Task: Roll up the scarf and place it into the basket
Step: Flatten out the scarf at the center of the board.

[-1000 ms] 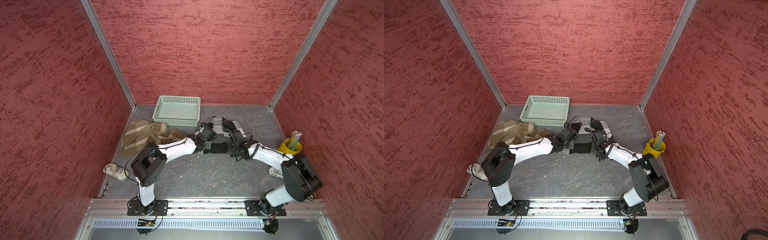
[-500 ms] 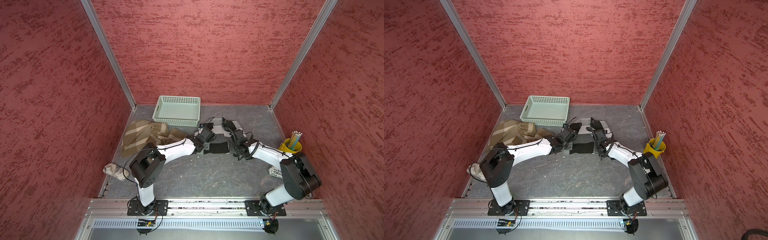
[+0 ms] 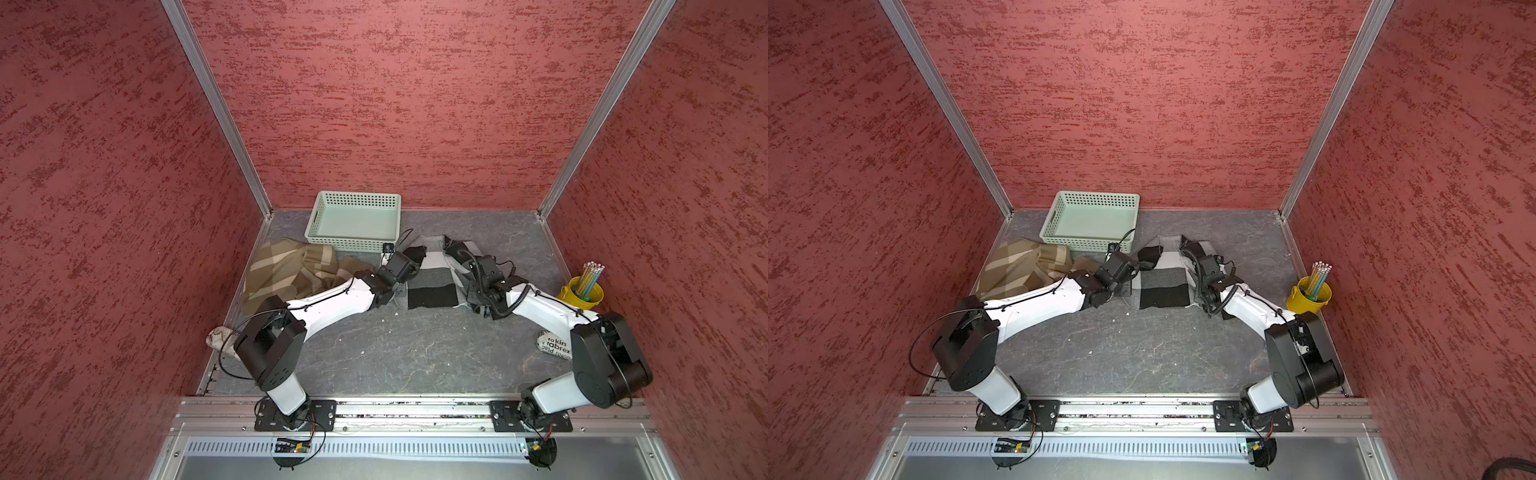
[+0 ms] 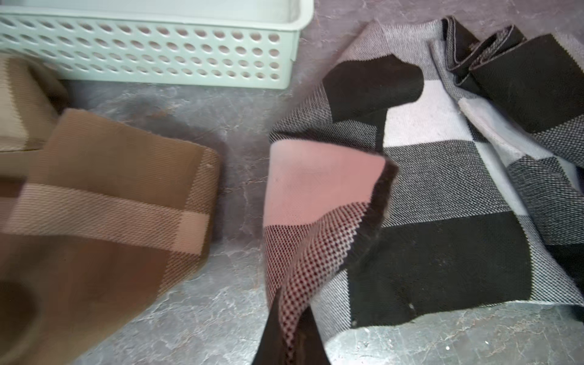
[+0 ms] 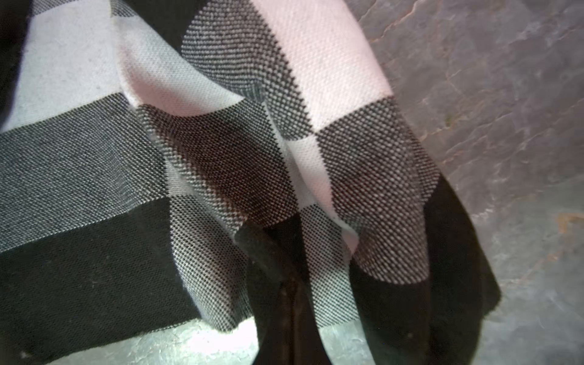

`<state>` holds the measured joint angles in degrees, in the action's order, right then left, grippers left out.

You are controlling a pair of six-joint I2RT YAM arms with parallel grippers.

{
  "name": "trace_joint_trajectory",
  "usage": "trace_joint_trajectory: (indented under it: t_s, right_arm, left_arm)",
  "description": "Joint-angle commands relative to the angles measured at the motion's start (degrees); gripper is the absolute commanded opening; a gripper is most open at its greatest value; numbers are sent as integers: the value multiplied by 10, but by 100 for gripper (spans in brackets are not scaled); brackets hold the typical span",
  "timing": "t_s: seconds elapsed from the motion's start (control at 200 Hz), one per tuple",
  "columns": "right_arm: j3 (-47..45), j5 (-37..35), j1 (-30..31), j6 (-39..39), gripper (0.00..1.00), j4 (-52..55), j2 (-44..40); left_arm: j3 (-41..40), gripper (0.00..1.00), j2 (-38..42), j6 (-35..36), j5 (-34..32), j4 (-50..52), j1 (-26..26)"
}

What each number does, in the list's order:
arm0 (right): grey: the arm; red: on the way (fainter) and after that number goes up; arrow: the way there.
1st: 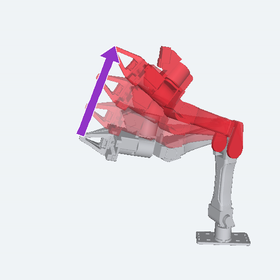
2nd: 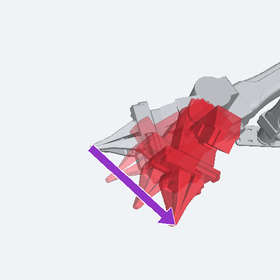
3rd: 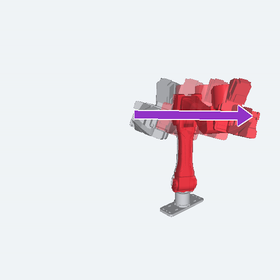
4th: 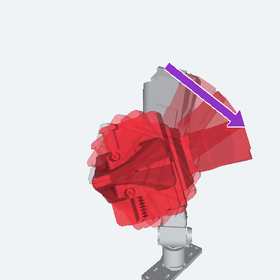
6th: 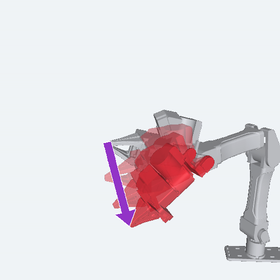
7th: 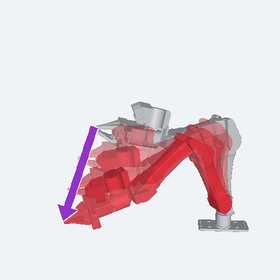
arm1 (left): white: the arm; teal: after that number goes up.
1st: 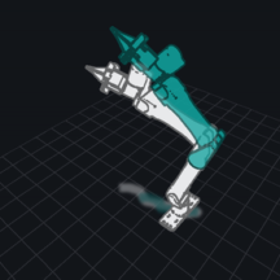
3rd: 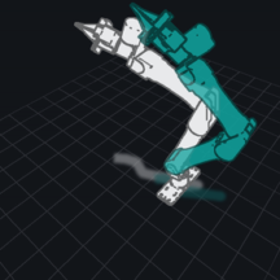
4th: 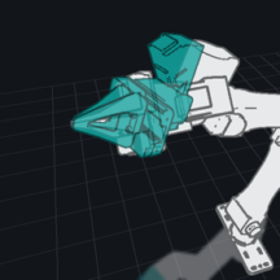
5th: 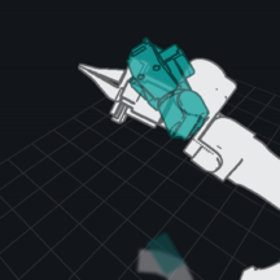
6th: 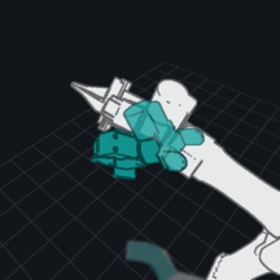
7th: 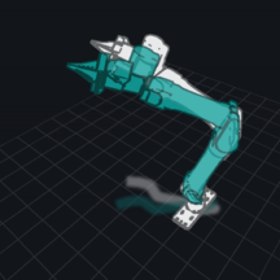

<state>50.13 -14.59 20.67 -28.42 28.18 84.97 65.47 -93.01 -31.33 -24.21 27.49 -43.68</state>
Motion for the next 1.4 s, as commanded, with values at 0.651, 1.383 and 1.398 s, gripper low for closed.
trace_joint_trajectory:
  t_s: [0.651, 1.383, 1.398]
  right_arm:
    - [332, -117, -188, 134, 0, 188, -151]
    - [462, 69, -296, 118, 0, 173, -11]
    - [442, 68, -296, 118, 0, 167, -22]
  left_arm:
    - [151, 0, 366, 91, 159, 159, 446]
    - [283, 0, 229, 13, 520, 111, 806]
    - [267, 0, 238, 17, 521, 112, 807]
